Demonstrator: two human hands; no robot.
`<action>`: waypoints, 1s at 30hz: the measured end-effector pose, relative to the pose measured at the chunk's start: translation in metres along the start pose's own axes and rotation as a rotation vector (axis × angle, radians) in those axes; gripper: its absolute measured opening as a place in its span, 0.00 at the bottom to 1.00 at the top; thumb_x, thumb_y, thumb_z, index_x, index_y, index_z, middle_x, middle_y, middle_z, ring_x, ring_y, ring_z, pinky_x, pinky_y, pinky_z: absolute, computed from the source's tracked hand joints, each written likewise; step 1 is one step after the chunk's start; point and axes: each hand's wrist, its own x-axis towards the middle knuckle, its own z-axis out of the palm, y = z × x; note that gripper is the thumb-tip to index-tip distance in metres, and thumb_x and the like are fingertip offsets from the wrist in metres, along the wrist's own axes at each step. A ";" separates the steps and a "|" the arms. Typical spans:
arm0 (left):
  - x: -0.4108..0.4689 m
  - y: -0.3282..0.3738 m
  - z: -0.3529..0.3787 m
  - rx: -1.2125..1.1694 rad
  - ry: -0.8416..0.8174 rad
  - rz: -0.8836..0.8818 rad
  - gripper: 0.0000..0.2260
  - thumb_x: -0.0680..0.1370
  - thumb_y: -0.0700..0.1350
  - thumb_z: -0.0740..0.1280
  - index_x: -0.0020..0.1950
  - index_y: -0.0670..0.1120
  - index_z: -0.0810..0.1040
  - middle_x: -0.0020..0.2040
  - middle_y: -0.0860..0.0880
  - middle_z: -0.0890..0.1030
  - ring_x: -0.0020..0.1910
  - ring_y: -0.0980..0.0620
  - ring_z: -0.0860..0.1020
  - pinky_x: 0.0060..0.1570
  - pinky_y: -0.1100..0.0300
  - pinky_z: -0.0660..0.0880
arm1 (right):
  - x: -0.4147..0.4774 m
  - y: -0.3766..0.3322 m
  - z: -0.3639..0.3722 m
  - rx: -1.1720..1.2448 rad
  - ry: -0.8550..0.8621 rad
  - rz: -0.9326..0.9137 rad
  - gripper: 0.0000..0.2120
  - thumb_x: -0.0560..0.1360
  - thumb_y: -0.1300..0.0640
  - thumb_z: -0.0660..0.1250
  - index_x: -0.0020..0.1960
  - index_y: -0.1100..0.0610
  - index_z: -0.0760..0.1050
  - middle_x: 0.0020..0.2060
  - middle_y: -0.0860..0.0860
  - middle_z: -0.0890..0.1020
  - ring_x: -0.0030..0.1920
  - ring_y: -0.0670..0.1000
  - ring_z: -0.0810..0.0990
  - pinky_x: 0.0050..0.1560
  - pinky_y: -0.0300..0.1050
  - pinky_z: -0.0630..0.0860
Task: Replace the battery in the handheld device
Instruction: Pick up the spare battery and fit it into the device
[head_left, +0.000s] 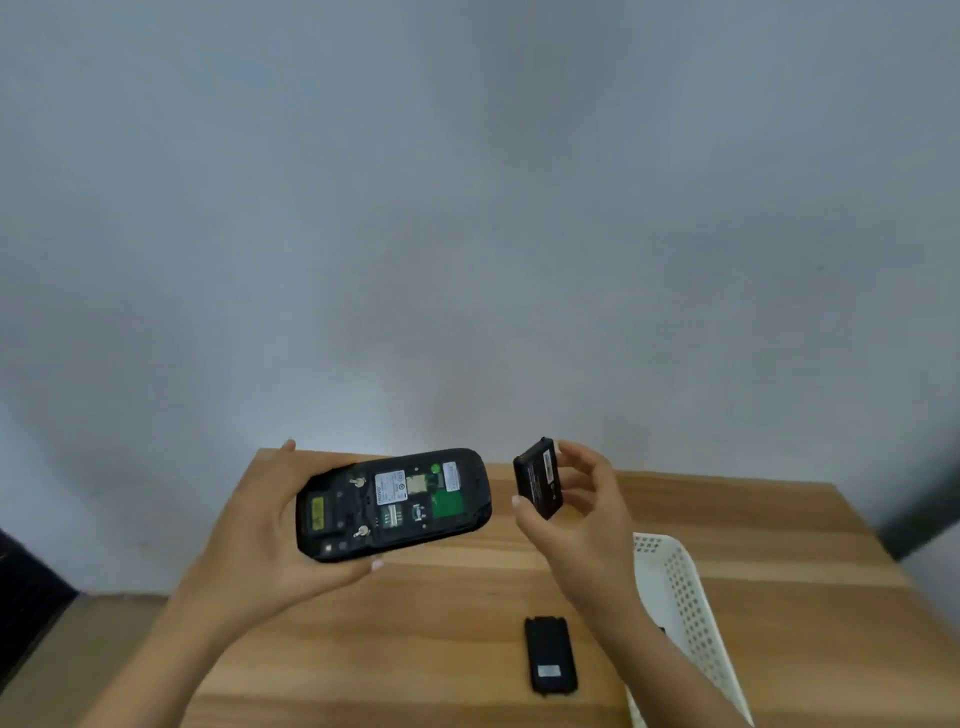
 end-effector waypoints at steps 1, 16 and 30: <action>0.006 0.006 0.009 -0.011 -0.014 0.006 0.34 0.53 0.60 0.79 0.57 0.55 0.76 0.55 0.63 0.79 0.57 0.69 0.75 0.74 0.65 0.55 | 0.000 -0.004 -0.016 0.004 0.013 -0.019 0.29 0.66 0.57 0.79 0.61 0.41 0.70 0.49 0.42 0.80 0.51 0.37 0.78 0.48 0.31 0.74; 0.059 0.103 0.097 -0.047 -0.165 0.217 0.35 0.54 0.57 0.82 0.59 0.54 0.77 0.53 0.61 0.79 0.52 0.64 0.78 0.73 0.69 0.53 | -0.007 -0.028 -0.151 -0.059 0.112 -0.405 0.30 0.63 0.61 0.78 0.63 0.49 0.75 0.57 0.49 0.79 0.53 0.50 0.80 0.57 0.37 0.75; 0.048 0.118 0.093 -0.027 -0.155 0.242 0.35 0.54 0.57 0.82 0.58 0.54 0.77 0.51 0.62 0.80 0.53 0.63 0.79 0.72 0.69 0.54 | -0.020 -0.039 -0.149 0.128 0.035 -0.451 0.34 0.64 0.71 0.79 0.61 0.45 0.74 0.58 0.46 0.80 0.60 0.54 0.80 0.64 0.53 0.75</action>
